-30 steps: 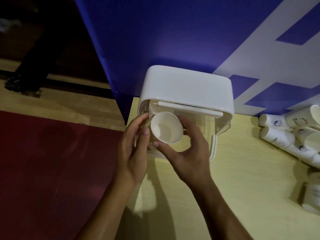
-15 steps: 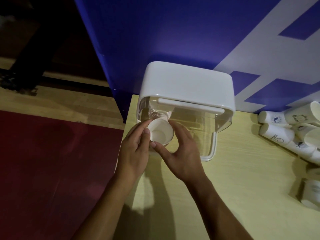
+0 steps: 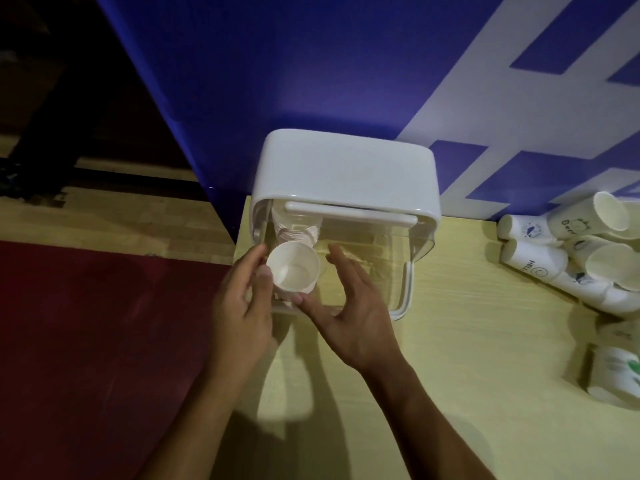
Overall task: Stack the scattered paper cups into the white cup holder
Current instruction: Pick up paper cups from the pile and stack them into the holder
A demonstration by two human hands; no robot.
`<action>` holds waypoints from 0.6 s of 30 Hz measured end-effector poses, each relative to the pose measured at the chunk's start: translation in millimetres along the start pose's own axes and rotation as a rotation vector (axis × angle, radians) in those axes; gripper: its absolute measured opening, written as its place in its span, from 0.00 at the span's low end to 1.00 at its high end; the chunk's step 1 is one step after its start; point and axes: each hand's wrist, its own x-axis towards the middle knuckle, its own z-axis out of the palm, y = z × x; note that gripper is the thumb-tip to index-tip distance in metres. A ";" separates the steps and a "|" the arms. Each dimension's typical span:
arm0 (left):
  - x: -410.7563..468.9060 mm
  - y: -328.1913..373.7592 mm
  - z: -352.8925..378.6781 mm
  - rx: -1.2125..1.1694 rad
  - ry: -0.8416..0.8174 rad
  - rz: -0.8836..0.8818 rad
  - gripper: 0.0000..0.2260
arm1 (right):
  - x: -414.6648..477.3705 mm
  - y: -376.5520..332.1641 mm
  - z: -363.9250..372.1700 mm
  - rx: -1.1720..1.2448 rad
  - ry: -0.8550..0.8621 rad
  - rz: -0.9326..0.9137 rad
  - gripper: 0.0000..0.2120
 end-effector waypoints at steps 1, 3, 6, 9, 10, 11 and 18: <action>-8.0 7.0 -1.0 0.051 0.063 0.065 0.17 | -7.3 6.5 -7.3 0.003 0.008 0.018 0.42; -28.8 20.4 2.2 0.153 0.154 0.250 0.17 | -25.0 22.9 -23.2 0.011 0.067 0.027 0.35; -61.5 40.9 34.3 0.107 0.033 0.368 0.17 | -57.6 56.5 -52.3 0.025 0.208 0.062 0.21; -83.1 63.0 97.3 0.054 -0.215 0.396 0.15 | -87.8 96.5 -93.6 0.030 0.303 0.187 0.14; -87.7 70.8 123.5 0.048 -0.305 0.404 0.15 | -97.1 111.6 -110.3 0.026 0.336 0.234 0.13; -92.5 77.8 151.4 0.052 -0.391 0.410 0.15 | -106.5 126.3 -128.4 0.027 0.372 0.279 0.13; -125.1 95.1 344.0 0.303 -0.739 0.449 0.18 | -171.4 221.3 -248.2 -0.035 0.567 0.528 0.07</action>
